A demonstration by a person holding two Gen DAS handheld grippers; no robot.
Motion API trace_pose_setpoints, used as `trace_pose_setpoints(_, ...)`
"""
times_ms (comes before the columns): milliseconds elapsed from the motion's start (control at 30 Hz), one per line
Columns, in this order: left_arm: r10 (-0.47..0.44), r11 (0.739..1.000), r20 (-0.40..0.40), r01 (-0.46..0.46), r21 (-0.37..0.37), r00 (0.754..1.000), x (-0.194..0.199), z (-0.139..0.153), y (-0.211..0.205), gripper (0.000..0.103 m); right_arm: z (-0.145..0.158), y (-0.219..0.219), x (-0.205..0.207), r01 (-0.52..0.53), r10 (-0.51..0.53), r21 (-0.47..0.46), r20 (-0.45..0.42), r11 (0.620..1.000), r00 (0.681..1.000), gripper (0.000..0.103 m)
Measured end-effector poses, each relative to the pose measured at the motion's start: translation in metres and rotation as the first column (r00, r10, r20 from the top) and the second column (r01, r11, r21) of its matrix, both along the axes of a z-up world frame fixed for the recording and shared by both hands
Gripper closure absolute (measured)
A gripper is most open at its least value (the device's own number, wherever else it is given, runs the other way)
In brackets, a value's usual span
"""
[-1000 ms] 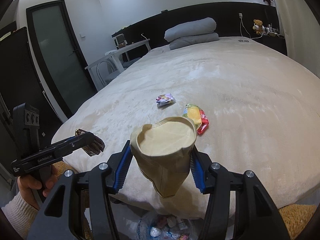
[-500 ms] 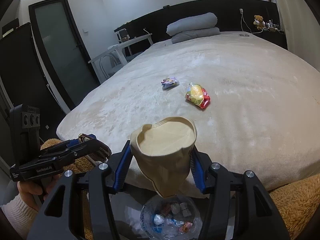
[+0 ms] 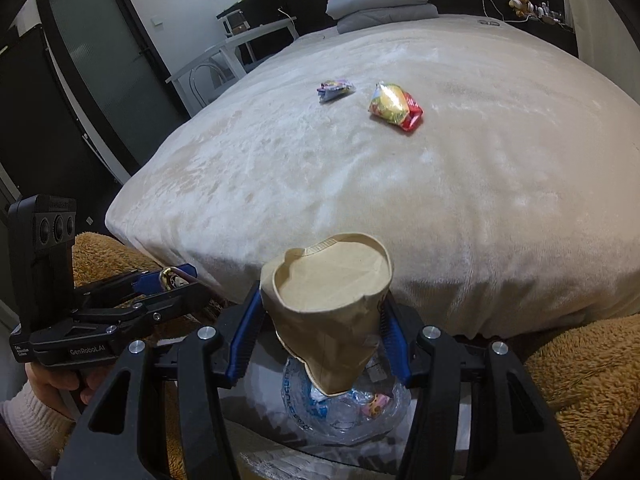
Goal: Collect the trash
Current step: 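Carry the paper bag and snack box down over the floor trash bag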
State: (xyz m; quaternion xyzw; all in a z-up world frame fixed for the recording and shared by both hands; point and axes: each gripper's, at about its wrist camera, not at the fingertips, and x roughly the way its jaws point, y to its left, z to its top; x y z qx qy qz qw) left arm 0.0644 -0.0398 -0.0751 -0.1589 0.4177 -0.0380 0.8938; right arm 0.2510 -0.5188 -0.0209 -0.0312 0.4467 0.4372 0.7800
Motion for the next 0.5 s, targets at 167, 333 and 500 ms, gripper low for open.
trace_pose_setpoints(167, -0.016, 1.000, -0.045, 0.017, 0.013, 0.999, 0.003, -0.010, -0.006, 0.044, -0.017, 0.002, 0.007, 0.011, -0.014, -0.042, -0.081, 0.999, 0.997, 0.049)
trace_pose_setpoints(333, -0.037, 0.999, -0.127, 0.040, 0.016, 0.991, 0.010, -0.028, -0.011, 0.044, -0.036, 0.004, 0.014, 0.024, -0.041, -0.104, -0.156, 0.994, 0.987, 0.049)
trace_pose_setpoints(500, -0.038, 0.999, -0.234, 0.039, -0.002, 0.971, 0.017, -0.050, -0.010, 0.044, -0.060, 0.012, 0.019, 0.025, -0.067, -0.186, -0.227, 0.982, 0.971, 0.049)
